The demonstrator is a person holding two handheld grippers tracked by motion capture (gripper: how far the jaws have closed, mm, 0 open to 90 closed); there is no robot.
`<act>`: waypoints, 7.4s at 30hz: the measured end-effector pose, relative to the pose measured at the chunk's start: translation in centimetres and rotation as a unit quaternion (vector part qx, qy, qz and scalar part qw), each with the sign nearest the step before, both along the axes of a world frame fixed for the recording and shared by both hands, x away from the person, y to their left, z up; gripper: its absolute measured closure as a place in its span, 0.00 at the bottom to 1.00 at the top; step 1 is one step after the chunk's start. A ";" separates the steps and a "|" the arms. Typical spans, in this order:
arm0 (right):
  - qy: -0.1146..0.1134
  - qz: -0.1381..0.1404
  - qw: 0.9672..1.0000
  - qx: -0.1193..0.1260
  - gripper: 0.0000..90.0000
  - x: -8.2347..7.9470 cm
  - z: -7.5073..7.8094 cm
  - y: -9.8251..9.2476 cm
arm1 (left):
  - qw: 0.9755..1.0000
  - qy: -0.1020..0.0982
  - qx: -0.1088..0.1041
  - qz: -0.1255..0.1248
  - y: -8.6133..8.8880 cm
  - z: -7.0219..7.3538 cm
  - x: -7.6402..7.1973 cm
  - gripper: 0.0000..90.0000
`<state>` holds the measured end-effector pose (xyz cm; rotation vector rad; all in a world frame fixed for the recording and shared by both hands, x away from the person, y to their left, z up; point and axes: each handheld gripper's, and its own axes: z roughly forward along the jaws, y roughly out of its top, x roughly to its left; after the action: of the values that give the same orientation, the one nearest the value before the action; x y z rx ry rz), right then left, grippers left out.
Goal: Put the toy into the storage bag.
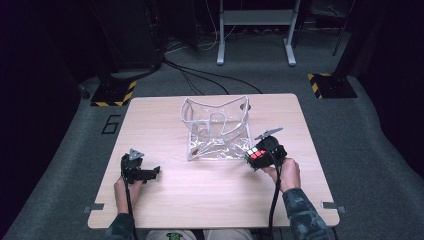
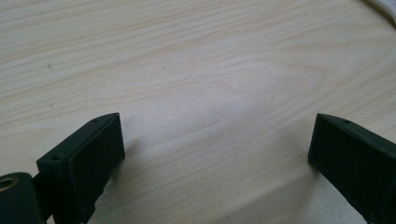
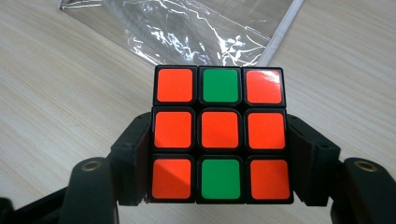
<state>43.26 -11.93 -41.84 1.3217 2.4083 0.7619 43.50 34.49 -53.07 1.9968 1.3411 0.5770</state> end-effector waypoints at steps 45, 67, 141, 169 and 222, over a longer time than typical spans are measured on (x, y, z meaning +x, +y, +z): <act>-0.051 0.033 0.998 -0.001 0.37 2.4 7.4 0.1 | 1.000 -0.001 0.000 0.000 0.0 0.0 0.0 0.04; -0.086 0.039 0.995 -0.012 0.37 3.4 11.5 0.7 | 1.000 0.000 0.000 0.000 0.0 0.0 0.0 0.04; -0.079 0.076 0.993 -0.033 0.37 9.8 12.5 7.5 | 1.000 0.000 0.000 0.000 0.0 0.0 0.0 0.04; -0.043 0.061 0.996 -0.045 0.37 11.9 9.6 7.5 | 1.000 -0.001 -0.001 0.000 0.0 0.0 0.0 0.04; -0.013 0.047 0.996 -0.073 0.37 13.2 5.0 8.2 | 1.000 0.000 -0.001 -0.001 0.0 0.0 0.0 0.04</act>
<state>56.45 -3.77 -36.87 1.1444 2.4678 0.6100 43.52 34.51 -53.08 1.9957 1.3389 0.5739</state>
